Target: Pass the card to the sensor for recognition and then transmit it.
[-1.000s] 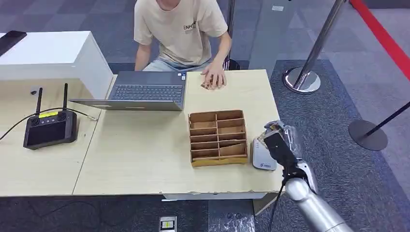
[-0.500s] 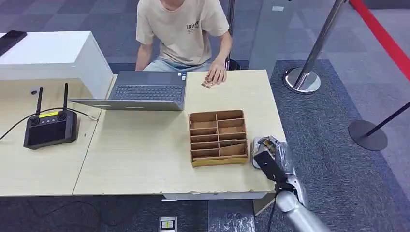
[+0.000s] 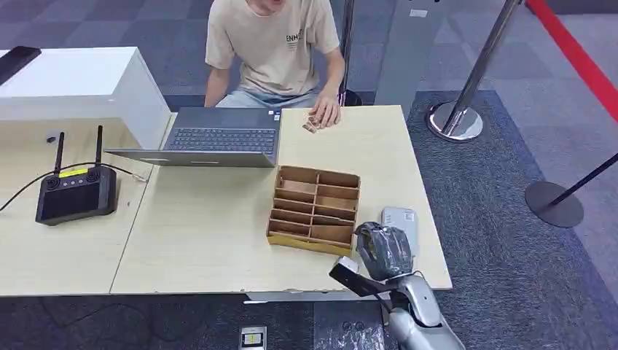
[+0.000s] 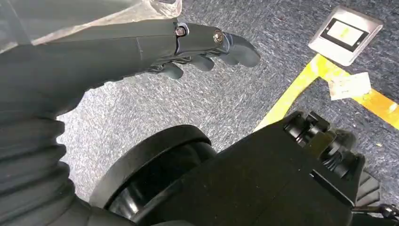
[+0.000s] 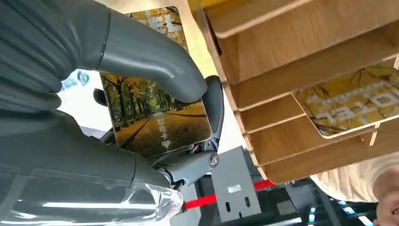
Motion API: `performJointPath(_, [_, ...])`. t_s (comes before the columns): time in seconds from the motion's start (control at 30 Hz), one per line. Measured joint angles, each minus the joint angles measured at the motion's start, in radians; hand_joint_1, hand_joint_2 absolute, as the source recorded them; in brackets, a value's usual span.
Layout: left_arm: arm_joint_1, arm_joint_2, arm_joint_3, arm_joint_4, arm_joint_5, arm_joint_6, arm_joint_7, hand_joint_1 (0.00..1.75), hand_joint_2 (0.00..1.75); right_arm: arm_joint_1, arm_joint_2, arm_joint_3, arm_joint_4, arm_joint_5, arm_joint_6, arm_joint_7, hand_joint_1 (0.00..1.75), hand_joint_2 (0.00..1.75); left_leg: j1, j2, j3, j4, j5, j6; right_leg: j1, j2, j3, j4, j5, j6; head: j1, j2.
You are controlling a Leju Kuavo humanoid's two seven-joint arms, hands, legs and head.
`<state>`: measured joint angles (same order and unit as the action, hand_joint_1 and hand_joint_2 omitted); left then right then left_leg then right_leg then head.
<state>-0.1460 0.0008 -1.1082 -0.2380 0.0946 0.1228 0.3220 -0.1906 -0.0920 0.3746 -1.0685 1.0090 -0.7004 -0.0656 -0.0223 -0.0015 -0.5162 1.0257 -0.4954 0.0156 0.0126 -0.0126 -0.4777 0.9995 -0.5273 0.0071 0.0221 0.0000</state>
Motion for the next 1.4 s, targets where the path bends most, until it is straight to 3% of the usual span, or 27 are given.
performJointPath(0.5, [-0.001,0.0,0.002,0.0,-0.004,-0.008,-0.008,0.0,1.75,-0.007,0.029,-0.033,0.016,-0.091,0.0,-0.034,1.75,1.75,0.0,0.0,0.0,0.0,0.0,0.0,0.0,0.0,0.0,0.0,0.0,0.0,0.0,0.0])
performJointPath(0.7, [-0.001,0.0,0.002,0.0,-0.014,-0.011,-0.011,0.0,1.75,-0.024,0.034,-0.072,-0.035,-0.114,-0.001,-0.05,1.75,1.75,0.0,0.0,0.0,0.0,0.0,0.0,0.0,0.0,0.0,0.0,0.0,0.0,0.0,0.0])
performJointPath(0.87, [-0.004,0.0,0.002,0.0,-0.022,-0.021,-0.011,0.0,1.75,-0.056,0.02,-0.092,-0.089,-0.108,-0.001,-0.003,1.75,1.75,0.0,0.0,0.0,0.0,0.0,0.0,0.0,0.0,0.0,0.0,0.0,0.0,0.0,0.0])
performJointPath(1.2, [-0.015,0.0,0.001,0.0,-0.038,-0.036,-0.011,0.0,1.75,-0.159,-0.062,-0.08,-0.152,-0.08,0.0,0.14,1.75,1.75,0.0,0.0,0.0,0.001,0.0,0.0,-0.001,0.0,0.0,0.0,0.0,0.0,0.0,0.0])
performJointPath(1.4, [-0.016,0.0,0.001,0.0,-0.039,-0.037,-0.011,0.0,1.75,-0.183,-0.093,-0.055,-0.143,-0.104,0.0,0.164,1.75,1.75,0.0,0.0,0.0,0.0,0.0,0.0,0.0,0.0,0.0,0.0,0.0,0.0,0.0,0.0])
